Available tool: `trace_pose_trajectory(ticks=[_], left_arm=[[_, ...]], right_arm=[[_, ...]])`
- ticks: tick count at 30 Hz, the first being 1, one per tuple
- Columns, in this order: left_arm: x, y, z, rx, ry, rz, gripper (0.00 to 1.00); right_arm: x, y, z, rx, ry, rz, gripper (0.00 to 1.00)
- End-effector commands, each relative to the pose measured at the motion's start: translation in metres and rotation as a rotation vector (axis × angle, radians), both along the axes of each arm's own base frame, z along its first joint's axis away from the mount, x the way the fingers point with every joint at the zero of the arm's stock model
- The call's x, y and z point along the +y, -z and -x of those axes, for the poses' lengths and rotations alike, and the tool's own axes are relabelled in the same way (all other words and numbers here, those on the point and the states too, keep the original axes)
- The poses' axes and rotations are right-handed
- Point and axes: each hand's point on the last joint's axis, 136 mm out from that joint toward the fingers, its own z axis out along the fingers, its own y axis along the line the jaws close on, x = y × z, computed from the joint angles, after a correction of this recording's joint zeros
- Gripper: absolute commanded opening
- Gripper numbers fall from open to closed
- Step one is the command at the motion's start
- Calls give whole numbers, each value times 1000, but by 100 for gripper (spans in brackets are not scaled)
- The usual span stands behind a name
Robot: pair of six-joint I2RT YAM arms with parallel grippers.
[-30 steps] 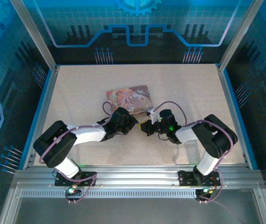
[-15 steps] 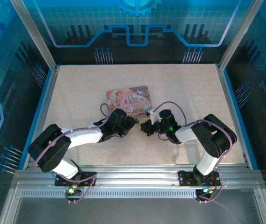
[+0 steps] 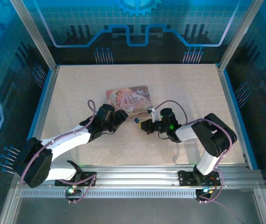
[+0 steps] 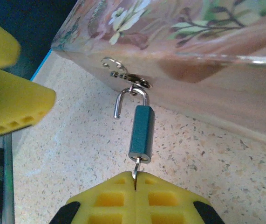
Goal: Unlock a padlock with a key
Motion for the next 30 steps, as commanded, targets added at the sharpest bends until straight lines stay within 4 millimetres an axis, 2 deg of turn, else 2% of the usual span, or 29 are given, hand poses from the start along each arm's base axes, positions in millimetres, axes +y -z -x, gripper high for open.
trace_pose_trajectory(ticks=[1, 3, 7, 13, 17, 22, 26, 30], left_arm=[[26, 0, 6, 6, 26, -68, 68], [42, -3, 4, -3, 22, -90, 72], [73, -10, -3, -30, 4, -125, 81], [97, -13, -21, -66, 12, -94, 84], [97, -16, -36, -98, 51, -70, 85], [88, -15, -58, -108, 146, -93, 85], [86, -5, -76, -85, 176, -122, 85], [79, 8, -86, -59, 216, -106, 77]], right_arm=[[0, 2, -7, 108, 32, -27, 0], [-1, 5, -7, 128, 45, -23, 1], [-6, 5, -7, 124, 69, -3, 12], [-7, 2, -6, 105, 63, 1, 26], [-12, -3, -7, 87, 70, 15, 33], [-16, -21, -14, 41, 73, -3, 46], [-13, -32, -21, 34, 63, -28, 54], [-7, -32, -31, 47, 58, -38, 57]])
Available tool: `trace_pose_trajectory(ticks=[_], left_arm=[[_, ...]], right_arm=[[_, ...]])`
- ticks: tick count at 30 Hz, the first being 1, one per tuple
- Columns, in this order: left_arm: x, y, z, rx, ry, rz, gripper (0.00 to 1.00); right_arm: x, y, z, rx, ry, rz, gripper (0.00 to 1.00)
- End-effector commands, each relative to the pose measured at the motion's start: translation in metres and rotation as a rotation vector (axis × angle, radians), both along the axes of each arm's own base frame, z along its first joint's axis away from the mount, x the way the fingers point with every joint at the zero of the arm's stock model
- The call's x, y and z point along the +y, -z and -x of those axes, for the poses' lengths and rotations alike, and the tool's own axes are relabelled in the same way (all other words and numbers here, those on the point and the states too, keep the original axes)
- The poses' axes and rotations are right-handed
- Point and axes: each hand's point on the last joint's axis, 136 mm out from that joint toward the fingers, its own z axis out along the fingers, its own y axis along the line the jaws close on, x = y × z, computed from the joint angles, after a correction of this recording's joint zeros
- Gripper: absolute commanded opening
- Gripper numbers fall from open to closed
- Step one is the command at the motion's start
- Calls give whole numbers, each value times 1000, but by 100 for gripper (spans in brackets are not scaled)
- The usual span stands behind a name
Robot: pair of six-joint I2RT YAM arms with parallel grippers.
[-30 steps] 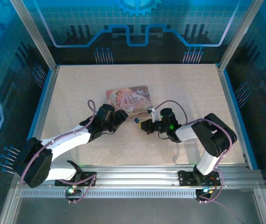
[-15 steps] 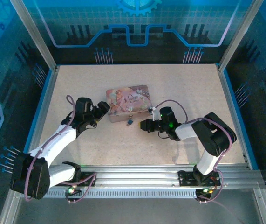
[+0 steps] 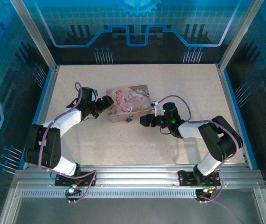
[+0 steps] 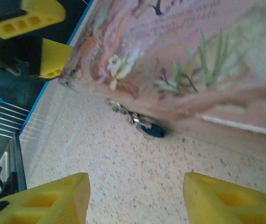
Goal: Unlock a padlock with a key
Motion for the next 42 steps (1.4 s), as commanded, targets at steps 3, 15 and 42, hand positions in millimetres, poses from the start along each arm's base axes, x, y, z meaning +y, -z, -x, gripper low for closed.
trace_pose_trajectory(ticks=[3, 15, 42], left_arm=[[-10, 14, -5, 20, 80, 15, 70], [-12, 51, 37, 112, 59, 12, 59], [-25, 40, 53, 73, 28, 71, 60]], right_arm=[[4, -4, -19, 1, -4, -13, 61], [4, -6, -56, -78, -3, 7, 65], [20, 10, -21, -62, -131, -101, 69]])
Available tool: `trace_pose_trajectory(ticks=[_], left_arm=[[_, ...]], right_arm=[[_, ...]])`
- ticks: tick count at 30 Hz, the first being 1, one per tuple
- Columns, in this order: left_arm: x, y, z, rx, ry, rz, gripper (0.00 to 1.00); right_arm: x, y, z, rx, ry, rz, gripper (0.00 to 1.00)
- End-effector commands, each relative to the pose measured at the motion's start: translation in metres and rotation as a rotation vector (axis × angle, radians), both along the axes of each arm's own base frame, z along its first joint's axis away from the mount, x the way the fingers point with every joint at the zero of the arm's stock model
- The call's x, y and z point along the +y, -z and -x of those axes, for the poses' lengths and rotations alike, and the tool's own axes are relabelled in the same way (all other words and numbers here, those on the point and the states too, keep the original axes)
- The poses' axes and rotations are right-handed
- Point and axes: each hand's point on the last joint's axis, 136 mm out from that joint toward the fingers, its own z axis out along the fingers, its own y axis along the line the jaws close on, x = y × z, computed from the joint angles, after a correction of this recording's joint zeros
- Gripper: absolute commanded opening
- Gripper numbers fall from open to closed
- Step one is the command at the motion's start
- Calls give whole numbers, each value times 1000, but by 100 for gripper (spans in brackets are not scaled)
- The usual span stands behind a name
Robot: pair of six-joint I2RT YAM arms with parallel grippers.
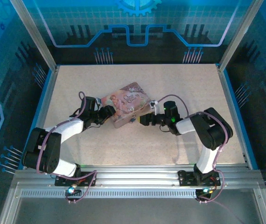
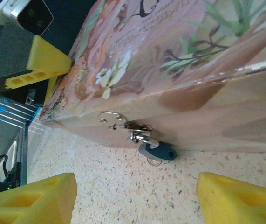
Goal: Unlock a padlock with a key
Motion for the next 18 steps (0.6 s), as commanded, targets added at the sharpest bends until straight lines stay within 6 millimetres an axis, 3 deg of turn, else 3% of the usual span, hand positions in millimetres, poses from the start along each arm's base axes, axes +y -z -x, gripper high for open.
trace_pose_trajectory(ticks=[1, 11, 18], left_arm=[[-1, 15, 16, 66, 1, -8, 59], [-6, 19, 15, 76, 6, 0, 59], [-7, 21, 15, 79, 6, -1, 59]], right_arm=[[19, -9, -5, -27, -46, -46, 69], [36, 5, -7, 8, -89, -64, 65], [41, 3, -4, -1, -116, -86, 59]])
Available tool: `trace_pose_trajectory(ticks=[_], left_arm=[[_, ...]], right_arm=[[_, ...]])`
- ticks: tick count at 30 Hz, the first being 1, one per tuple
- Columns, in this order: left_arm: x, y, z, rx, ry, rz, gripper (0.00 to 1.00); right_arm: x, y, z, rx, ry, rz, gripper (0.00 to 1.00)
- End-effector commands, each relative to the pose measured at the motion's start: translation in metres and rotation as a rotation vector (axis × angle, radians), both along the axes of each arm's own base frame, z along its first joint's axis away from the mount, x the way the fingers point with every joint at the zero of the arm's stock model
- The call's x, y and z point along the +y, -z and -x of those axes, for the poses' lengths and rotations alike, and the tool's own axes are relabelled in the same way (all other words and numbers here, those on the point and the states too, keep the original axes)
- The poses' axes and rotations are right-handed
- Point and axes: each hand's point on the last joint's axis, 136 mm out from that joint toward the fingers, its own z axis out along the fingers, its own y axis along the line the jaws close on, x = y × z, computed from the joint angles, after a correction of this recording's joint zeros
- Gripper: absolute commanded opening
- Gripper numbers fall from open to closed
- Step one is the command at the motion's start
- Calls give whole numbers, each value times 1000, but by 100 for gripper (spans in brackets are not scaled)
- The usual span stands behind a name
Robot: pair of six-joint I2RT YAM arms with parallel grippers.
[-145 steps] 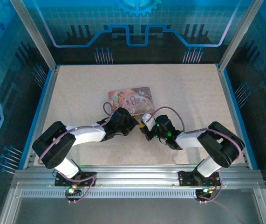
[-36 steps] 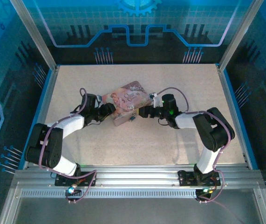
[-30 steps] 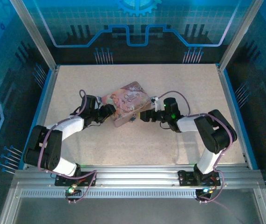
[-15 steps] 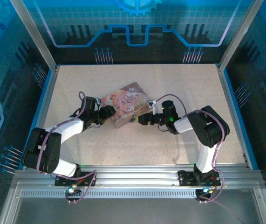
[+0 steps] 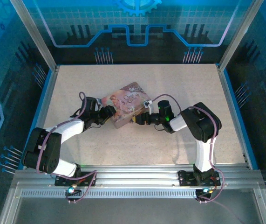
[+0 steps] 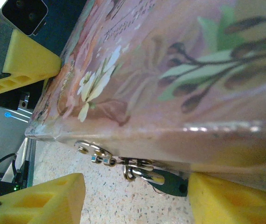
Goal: Unlock a padlock with a key
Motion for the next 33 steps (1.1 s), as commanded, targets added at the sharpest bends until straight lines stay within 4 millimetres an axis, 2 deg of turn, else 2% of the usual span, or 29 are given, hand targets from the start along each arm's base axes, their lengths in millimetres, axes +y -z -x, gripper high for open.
trace_pose_trajectory(ticks=[1, 11, 19, 33], left_arm=[[-4, 21, 14, 79, 11, -11, 59], [-5, 22, 14, 81, 10, -11, 59], [-5, 23, 15, 86, 12, -12, 59], [-6, 22, 13, 85, 12, -12, 59]], right_arm=[[13, -12, 3, -38, -53, -43, 59], [14, -19, 8, -74, -78, -74, 53], [11, -17, 14, -80, -88, -63, 50], [7, -12, 15, -71, -84, -32, 35]])
